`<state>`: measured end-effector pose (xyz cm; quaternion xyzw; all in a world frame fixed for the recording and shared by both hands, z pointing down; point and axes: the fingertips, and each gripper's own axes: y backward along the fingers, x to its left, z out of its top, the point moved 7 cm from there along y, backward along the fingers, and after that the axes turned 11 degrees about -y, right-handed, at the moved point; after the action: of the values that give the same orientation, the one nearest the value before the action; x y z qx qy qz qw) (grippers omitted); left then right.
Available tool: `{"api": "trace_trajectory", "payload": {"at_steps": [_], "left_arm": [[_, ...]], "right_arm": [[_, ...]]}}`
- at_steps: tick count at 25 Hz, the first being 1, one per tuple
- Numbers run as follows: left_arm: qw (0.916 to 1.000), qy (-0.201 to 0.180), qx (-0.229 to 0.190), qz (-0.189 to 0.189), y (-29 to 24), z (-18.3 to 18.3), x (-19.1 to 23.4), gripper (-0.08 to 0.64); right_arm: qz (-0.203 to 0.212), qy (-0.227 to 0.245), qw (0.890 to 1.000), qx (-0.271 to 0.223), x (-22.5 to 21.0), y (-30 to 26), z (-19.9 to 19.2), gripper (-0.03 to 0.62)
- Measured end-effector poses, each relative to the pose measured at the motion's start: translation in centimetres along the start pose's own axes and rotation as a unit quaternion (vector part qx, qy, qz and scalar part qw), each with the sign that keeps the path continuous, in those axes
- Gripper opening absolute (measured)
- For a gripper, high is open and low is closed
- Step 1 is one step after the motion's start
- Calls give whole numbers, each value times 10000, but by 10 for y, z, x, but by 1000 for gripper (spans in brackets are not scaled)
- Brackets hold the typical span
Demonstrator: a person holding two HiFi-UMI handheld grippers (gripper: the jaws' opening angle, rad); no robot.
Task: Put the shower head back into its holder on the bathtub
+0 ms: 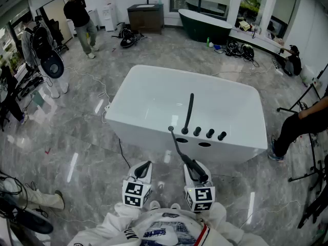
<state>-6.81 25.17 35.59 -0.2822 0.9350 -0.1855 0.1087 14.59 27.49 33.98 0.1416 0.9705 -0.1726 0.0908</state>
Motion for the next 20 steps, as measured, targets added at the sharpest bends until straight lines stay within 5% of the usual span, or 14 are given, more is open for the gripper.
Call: {"api": "trace_trajectory", "payload": {"at_steps": [20], "left_arm": [[9998, 6, 51, -171, -6, -6, 4, 0]], "right_arm": [[-123, -76, 9999, -63, 4, -3, -1, 137]]}}
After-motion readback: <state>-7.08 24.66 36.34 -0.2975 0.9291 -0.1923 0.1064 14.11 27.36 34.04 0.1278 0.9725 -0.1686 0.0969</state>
